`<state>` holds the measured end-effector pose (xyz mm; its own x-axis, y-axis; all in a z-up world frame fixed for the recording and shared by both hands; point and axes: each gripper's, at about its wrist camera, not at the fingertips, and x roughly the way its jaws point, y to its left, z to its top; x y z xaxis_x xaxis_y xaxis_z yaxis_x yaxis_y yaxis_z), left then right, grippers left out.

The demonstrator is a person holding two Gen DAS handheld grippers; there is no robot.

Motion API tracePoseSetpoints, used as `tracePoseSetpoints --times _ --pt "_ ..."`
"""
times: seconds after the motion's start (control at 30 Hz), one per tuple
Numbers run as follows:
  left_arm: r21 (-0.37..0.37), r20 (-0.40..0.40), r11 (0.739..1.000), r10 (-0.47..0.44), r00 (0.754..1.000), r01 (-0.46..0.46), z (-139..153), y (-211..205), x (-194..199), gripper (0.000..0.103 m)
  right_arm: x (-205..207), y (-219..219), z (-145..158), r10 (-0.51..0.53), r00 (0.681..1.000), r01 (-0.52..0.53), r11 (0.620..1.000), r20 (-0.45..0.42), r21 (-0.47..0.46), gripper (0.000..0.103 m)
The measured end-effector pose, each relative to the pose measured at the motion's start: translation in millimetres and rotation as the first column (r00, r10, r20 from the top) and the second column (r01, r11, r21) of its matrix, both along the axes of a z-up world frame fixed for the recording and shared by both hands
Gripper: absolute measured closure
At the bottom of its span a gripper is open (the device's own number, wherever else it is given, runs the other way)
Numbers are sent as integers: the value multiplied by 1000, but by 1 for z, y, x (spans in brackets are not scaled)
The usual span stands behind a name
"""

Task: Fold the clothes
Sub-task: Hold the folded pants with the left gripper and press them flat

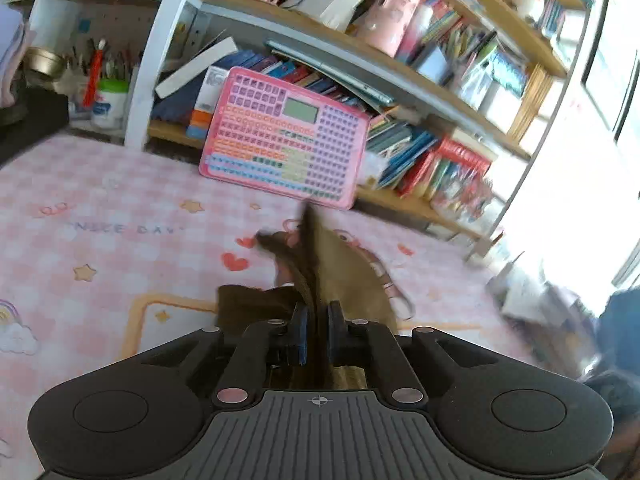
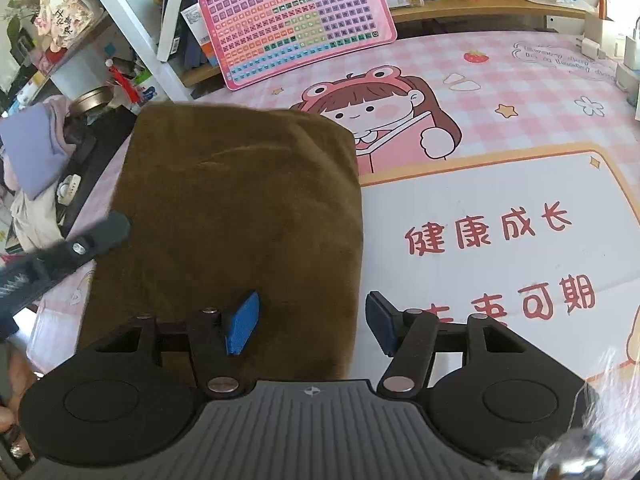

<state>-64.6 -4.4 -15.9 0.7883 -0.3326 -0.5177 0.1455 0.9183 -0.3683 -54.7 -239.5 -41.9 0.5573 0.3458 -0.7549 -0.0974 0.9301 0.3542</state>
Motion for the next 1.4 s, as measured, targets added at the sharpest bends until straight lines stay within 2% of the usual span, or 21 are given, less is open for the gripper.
tracePoseSetpoints --times 0.07,0.1,0.2,0.37,0.63,0.73,1.0,1.07,1.2,1.3,1.4 --pt "-23 -148 998 49 988 -53 -29 10 17 94 3 4 -2 3 1000 -3 1000 -5 -15 45" --pt "-38 -179 997 58 982 -66 -38 14 21 94 3 7 -4 9 1000 -9 1000 -5 -16 44" --pt "-58 -183 996 51 982 -63 -46 16 23 92 1 12 -5 20 1000 -20 999 4 -43 44" --pt "-88 -168 994 56 984 -71 -39 22 15 86 0 14 -3 22 1000 -21 998 13 -56 44" --pt "-37 -104 996 82 991 -87 -18 22 -13 70 -7 15 2 25 999 -23 997 21 -68 44" --pt "-16 -109 996 86 990 -88 -17 18 -19 66 -11 15 5 28 999 -26 997 24 -66 44" --pt "8 -138 995 103 985 -103 -17 9 -35 64 -28 15 10 61 998 -60 996 20 -62 44" --pt "6 -138 993 115 984 -115 -16 5 -42 55 -32 14 11 80 996 -78 995 30 -66 44" --pt "19 -161 991 133 978 -131 -18 -9 -52 53 -40 4 10 95 995 -93 995 26 -44 43" --pt "49 -155 991 127 980 -121 -13 -22 -60 42 -42 -4 11 101 995 -100 995 16 -15 43" --pt "57 -153 989 147 977 -140 -10 -27 -63 40 -42 -11 11 111 994 -111 994 10 10 42"
